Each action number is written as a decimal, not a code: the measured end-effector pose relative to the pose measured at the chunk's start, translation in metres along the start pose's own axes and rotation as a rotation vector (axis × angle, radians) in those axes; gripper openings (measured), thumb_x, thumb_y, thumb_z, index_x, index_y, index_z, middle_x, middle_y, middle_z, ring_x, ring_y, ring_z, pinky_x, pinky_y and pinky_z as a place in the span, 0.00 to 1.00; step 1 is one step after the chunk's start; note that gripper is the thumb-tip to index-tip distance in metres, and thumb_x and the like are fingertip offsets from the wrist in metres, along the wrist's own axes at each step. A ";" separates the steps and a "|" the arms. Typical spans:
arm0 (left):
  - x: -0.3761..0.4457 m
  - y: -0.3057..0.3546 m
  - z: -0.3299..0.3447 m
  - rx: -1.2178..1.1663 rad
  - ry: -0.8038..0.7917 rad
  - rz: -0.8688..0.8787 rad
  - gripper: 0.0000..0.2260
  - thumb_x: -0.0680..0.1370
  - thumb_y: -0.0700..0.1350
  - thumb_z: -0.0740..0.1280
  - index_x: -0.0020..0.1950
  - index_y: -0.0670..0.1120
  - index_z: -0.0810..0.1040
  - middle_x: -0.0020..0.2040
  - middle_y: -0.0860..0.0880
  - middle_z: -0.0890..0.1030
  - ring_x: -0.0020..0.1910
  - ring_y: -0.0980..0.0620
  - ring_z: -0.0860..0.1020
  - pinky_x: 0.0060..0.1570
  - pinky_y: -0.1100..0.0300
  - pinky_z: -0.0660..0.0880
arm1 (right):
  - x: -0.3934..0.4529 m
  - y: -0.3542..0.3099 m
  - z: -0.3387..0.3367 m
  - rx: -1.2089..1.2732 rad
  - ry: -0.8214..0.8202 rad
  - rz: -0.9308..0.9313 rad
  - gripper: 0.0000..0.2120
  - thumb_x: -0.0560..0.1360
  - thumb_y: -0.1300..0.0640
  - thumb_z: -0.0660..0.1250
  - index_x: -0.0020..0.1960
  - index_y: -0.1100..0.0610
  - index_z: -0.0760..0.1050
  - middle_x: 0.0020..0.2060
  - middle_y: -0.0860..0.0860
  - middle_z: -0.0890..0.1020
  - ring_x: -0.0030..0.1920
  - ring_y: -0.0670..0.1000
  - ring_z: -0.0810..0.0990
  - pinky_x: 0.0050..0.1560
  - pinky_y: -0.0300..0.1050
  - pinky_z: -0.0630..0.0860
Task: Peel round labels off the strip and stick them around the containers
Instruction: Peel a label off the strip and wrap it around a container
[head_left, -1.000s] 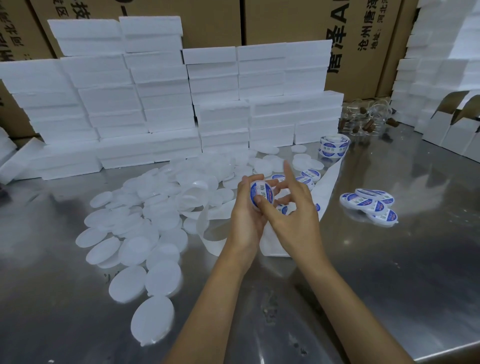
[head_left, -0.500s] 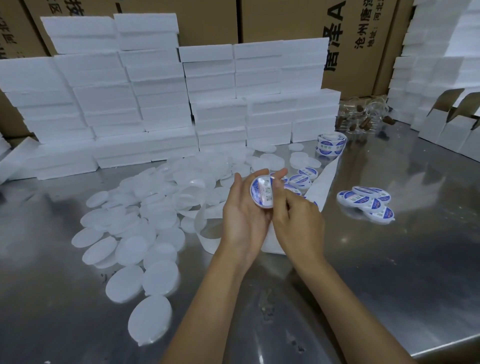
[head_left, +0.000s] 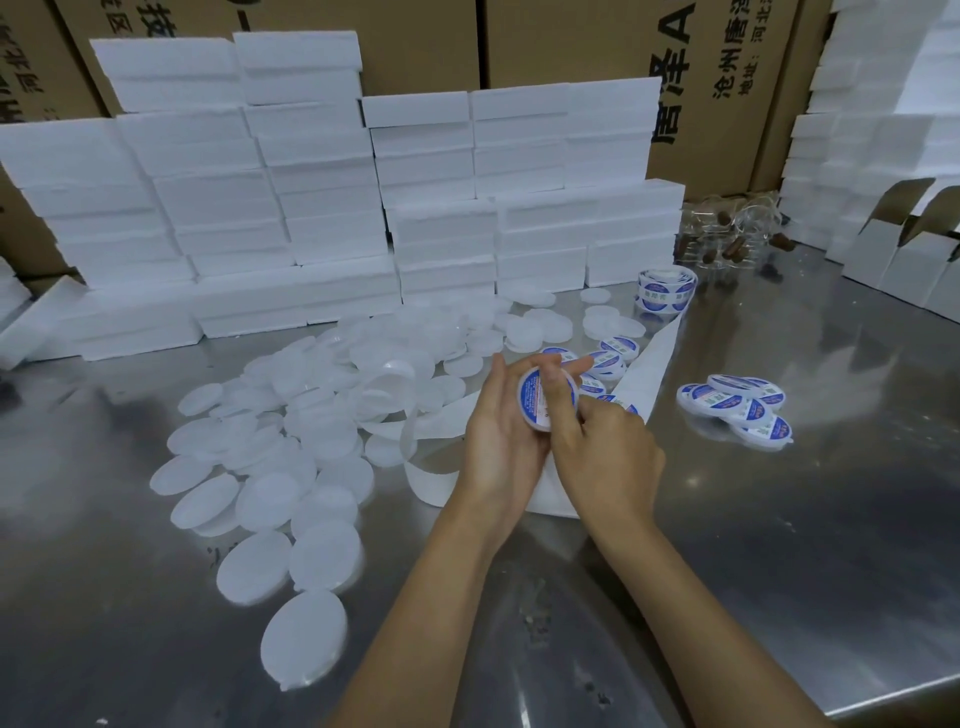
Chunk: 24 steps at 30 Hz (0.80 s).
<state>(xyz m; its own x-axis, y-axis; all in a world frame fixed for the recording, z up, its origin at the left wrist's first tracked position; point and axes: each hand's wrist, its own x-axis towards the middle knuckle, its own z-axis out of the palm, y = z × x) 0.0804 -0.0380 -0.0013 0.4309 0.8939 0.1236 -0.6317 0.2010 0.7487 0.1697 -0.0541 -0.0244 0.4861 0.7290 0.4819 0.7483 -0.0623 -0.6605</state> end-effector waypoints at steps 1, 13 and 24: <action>0.000 0.000 0.000 0.000 0.003 -0.003 0.24 0.85 0.57 0.48 0.63 0.40 0.74 0.65 0.37 0.80 0.64 0.41 0.79 0.66 0.49 0.75 | 0.000 0.000 0.000 0.005 0.000 -0.003 0.36 0.75 0.28 0.43 0.26 0.55 0.64 0.22 0.48 0.70 0.27 0.47 0.70 0.30 0.41 0.59; 0.003 -0.003 -0.007 0.353 0.173 0.118 0.08 0.84 0.40 0.60 0.60 0.42 0.77 0.59 0.41 0.84 0.60 0.43 0.82 0.64 0.47 0.76 | 0.002 0.002 0.001 0.333 -0.131 0.037 0.31 0.81 0.35 0.49 0.27 0.51 0.69 0.22 0.43 0.74 0.30 0.45 0.73 0.34 0.42 0.64; 0.004 0.004 -0.004 0.235 0.264 0.116 0.12 0.85 0.51 0.57 0.64 0.50 0.75 0.59 0.43 0.84 0.59 0.44 0.83 0.57 0.51 0.80 | 0.007 -0.002 -0.005 0.530 -0.230 0.039 0.26 0.81 0.44 0.60 0.30 0.59 0.65 0.23 0.45 0.66 0.28 0.45 0.64 0.33 0.44 0.63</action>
<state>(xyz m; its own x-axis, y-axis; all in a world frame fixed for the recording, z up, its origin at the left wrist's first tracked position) 0.0769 -0.0321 -0.0006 0.1643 0.9841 0.0672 -0.4879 0.0219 0.8726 0.1738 -0.0523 -0.0164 0.3537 0.8662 0.3530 0.3750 0.2144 -0.9019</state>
